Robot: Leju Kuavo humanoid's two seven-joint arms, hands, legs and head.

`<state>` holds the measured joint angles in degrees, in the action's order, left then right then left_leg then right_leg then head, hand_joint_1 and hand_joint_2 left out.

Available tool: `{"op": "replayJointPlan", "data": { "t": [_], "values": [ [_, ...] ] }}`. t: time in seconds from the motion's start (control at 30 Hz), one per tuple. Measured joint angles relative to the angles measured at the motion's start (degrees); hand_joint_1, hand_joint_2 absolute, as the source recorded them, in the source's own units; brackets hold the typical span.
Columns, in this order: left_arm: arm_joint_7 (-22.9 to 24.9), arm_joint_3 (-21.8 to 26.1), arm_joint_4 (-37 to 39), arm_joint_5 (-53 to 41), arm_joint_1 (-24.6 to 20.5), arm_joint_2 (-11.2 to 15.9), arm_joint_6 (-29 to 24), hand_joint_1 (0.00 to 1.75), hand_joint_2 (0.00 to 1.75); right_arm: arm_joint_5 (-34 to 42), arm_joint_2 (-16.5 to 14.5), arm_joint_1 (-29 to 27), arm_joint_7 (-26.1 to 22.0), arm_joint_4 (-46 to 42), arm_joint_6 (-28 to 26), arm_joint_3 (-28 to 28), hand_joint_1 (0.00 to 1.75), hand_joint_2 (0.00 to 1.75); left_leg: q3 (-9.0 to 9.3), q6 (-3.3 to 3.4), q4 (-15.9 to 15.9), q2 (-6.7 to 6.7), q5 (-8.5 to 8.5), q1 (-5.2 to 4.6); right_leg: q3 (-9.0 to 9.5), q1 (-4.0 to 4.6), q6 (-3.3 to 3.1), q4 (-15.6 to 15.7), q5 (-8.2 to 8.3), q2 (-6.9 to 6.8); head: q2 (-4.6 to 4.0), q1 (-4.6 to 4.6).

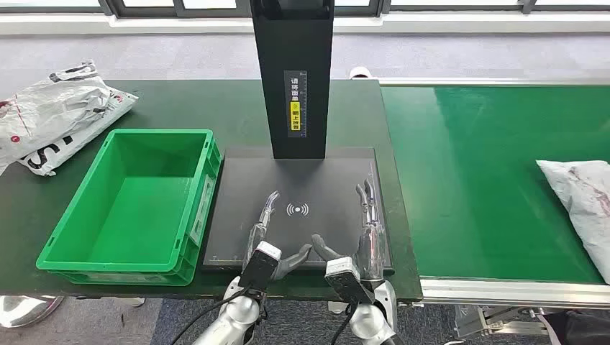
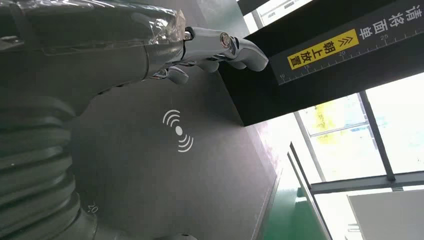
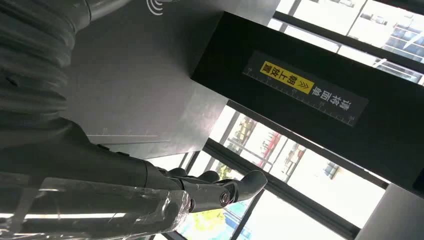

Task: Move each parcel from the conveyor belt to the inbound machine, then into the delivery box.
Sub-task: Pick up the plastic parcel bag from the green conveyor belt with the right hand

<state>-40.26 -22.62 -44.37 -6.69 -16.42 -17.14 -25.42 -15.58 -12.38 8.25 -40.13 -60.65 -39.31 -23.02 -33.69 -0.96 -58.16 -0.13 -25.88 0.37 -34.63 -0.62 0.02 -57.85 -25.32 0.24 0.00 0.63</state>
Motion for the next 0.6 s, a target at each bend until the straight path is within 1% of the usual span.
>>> {"op": "replayJointPlan", "data": {
  "t": [0.23,0.37,0.47,0.53,0.6],
  "values": [
    [0.0,-0.4,0.0,0.0,-0.1,0.0,0.1,0.00,1.75,0.9,0.3,-0.2,0.0,-0.3,-0.2,0.0,0.00,1.75,0.00,0.00,0.0,0.00,0.00,0.00,0.00,0.00,0.00,0.0,0.00,0.00,0.00,0.00],
    [0.0,-1.3,0.3,0.9,-0.8,-0.1,-1.0,0.00,1.75,2.0,0.5,-0.2,0.0,-0.4,-0.3,0.5,0.00,1.75,-0.01,0.00,0.0,0.00,0.00,0.00,0.00,0.00,0.01,0.0,0.01,-0.01,0.00,0.00],
    [0.0,-2.2,1.5,5.7,-3.5,-0.8,-3.4,0.00,1.75,-1.4,0.6,0.9,0.0,-0.2,-0.5,3.6,0.00,1.75,-0.05,0.04,0.0,-0.03,0.03,-0.01,0.00,-0.02,0.05,0.0,0.08,-0.04,0.00,0.01],
    [0.0,-2.7,2.7,9.1,-5.8,-1.6,-4.6,0.00,1.75,-4.3,0.5,2.4,0.0,0.5,-0.7,7.1,0.00,1.75,-0.05,0.07,0.0,-0.07,0.06,-0.01,0.04,-0.03,0.10,0.0,0.13,-0.06,0.00,0.01],
    [0.0,-2.9,4.1,11.1,-7.5,-2.2,-4.8,0.00,1.75,-6.5,0.5,3.8,0.3,1.7,-0.8,10.8,0.00,1.75,-0.04,0.10,0.0,-0.09,0.09,-0.03,0.06,-0.05,0.13,0.0,0.16,-0.08,0.00,0.01]
  ]
}}
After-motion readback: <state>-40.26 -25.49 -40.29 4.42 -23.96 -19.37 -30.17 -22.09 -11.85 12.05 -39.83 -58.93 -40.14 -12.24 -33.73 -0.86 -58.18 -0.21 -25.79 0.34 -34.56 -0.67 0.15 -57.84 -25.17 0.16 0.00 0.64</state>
